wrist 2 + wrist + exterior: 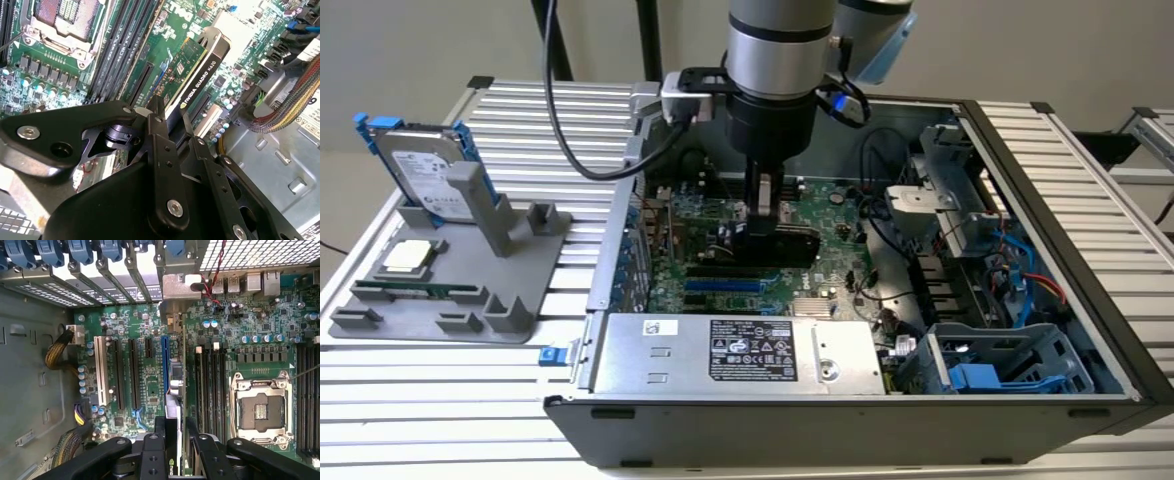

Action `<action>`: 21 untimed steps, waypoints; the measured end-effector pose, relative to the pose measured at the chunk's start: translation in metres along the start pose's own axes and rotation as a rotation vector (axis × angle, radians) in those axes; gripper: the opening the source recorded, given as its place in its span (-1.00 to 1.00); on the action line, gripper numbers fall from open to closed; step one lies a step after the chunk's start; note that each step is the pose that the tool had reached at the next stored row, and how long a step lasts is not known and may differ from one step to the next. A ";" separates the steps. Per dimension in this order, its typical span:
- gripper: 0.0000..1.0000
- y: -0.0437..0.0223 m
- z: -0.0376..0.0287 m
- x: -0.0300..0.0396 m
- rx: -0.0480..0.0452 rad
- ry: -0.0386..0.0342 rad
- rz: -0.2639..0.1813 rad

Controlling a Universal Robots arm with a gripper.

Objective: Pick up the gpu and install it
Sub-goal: 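Insert the gpu into the slot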

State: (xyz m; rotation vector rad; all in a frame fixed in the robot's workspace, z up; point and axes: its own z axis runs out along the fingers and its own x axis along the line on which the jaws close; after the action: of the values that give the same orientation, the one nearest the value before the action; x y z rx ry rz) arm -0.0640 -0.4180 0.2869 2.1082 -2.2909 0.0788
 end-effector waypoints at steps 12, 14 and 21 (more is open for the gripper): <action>-1.00 0.0001 0.0040 -0.0002 0.0002 0.0012 -0.002; -1.00 0.0001 0.0047 -0.0002 0.0002 0.0014 -0.002; -1.00 0.0001 0.0070 -0.0004 0.0003 0.0022 -0.003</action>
State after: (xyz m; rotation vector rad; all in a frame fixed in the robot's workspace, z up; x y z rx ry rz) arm -0.0640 -0.4180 0.2799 2.1102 -2.2869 0.0814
